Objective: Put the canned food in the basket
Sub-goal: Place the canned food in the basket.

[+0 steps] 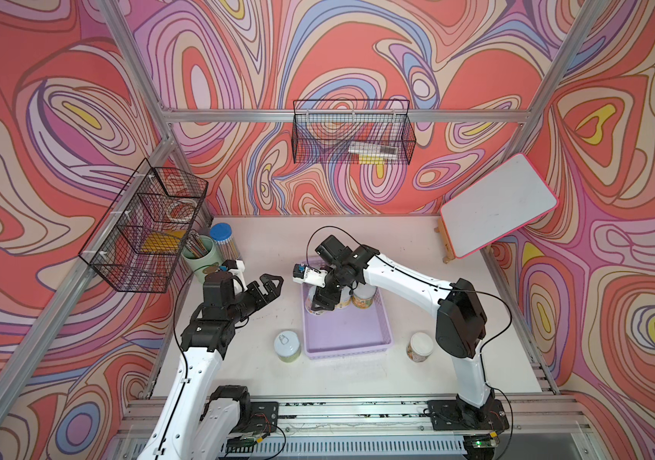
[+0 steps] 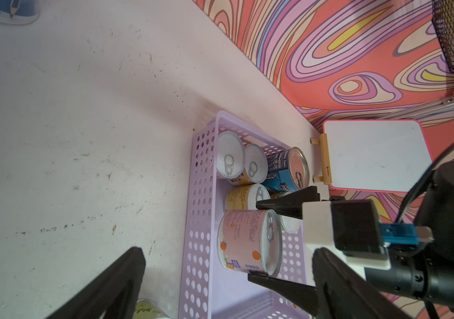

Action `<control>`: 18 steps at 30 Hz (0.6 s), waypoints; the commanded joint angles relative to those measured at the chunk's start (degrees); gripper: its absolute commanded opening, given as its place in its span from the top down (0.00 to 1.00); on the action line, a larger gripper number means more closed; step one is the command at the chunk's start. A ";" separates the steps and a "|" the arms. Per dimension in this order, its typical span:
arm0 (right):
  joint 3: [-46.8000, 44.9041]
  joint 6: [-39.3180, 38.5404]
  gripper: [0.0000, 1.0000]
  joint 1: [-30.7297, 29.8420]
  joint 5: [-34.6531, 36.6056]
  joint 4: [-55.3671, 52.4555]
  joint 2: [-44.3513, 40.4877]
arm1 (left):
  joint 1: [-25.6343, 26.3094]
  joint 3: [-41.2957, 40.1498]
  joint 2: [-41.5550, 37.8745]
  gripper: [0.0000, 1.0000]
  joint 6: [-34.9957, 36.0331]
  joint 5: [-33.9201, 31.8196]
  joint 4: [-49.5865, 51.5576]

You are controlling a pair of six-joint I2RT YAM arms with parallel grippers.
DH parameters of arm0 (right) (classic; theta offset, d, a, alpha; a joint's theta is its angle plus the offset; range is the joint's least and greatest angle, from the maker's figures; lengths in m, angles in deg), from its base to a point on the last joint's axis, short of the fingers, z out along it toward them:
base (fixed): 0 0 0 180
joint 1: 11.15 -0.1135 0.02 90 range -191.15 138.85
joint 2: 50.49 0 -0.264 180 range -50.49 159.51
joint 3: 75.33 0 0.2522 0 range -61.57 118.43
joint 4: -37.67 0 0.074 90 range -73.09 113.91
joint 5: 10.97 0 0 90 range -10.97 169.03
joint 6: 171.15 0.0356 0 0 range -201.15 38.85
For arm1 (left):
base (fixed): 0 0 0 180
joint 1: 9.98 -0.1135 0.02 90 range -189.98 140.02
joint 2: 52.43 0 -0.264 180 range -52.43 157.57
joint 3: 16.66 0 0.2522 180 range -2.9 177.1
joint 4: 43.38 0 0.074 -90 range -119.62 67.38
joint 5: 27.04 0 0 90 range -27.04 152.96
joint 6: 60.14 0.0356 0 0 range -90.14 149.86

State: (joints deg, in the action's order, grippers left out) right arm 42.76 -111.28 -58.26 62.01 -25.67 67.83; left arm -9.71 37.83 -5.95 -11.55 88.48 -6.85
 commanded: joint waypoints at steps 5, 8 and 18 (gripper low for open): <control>2.82 -1.29 1.00 -0.68 2.00 0.54 2.07 | -1.19 0.04 -0.95 0.01 -0.16 2.43 -0.62; 3.08 -1.35 1.00 -0.69 2.53 1.22 2.93 | -1.41 0.23 -0.78 0.01 -0.08 2.86 -0.59; 4.13 -1.65 1.00 -0.69 5.84 4.42 6.40 | -1.59 0.05 -0.86 0.01 0.17 2.70 -0.10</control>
State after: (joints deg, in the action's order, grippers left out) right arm 44.68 -112.41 -58.50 67.04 -24.47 73.58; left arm -10.82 37.83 -6.30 -11.74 90.49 -6.83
